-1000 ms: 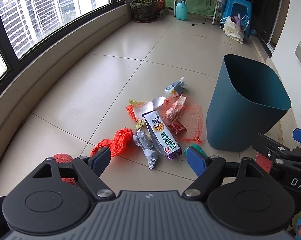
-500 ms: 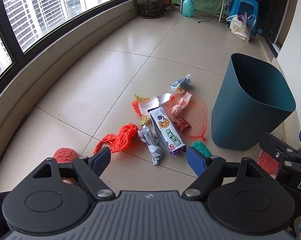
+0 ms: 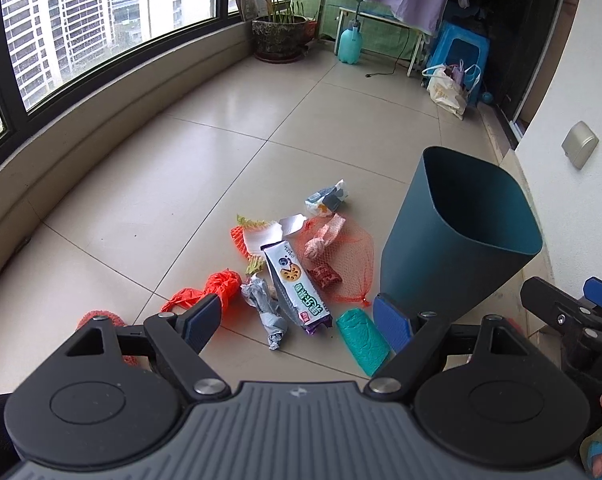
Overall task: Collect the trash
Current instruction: 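Lower the left tool and close it on the white-purple snack wrapper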
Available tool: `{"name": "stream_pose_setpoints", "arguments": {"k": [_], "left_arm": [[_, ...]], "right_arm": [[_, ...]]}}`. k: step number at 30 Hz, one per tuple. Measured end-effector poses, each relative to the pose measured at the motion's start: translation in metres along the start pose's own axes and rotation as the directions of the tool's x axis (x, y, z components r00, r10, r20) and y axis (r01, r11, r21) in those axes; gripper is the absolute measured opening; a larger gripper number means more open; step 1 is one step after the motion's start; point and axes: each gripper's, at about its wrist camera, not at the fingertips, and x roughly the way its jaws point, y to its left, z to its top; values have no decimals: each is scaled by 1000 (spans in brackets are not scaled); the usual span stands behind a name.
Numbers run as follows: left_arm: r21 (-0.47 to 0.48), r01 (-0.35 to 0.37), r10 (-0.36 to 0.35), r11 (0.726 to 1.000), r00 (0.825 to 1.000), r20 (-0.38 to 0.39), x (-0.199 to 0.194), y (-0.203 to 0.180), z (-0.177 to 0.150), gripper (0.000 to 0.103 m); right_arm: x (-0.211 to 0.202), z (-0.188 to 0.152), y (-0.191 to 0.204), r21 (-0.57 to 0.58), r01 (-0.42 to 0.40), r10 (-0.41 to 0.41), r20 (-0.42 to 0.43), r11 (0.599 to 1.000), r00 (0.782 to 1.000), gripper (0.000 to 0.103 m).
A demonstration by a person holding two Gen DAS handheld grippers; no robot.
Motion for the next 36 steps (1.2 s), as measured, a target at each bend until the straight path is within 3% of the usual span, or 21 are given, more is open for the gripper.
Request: {"name": "stream_pose_setpoints", "arguments": {"k": [5,8,12,16,22,25,29,32,36], "left_arm": [[-62,39,-32,997,992,118,-28,5,23,83],[-51,78,-69,996,984,162,-41,3,36,83],[-15,68,-64,998,977,203,-48,-7,50,83],[17,28,-31,999,979,203,-32,-16,60,91],[8,-43,42,999,995,93,34,-24,81,91],[-26,-36,36,999,999,23,81,-20,92,91],[3,-75,75,997,995,-59,145,-21,95,91],[-7,-99,95,995,978,-185,207,-17,90,91],[-40,-144,121,989,929,-349,285,-6,70,90]], "right_arm": [[-24,43,-16,-25,-27,29,102,999,994,102],[-32,66,-30,-39,-15,21,159,999,987,103],[-29,85,-53,-22,3,1,184,1000,983,103],[-13,98,-74,-19,45,-41,175,999,984,103],[33,109,-112,-28,138,-134,117,990,984,103],[67,110,-132,-41,185,-183,56,982,982,103],[125,103,-159,-36,227,-229,-81,973,970,98],[164,91,-175,-16,241,-239,-211,970,948,89],[193,78,-186,1,244,-233,-290,970,928,85]]}}
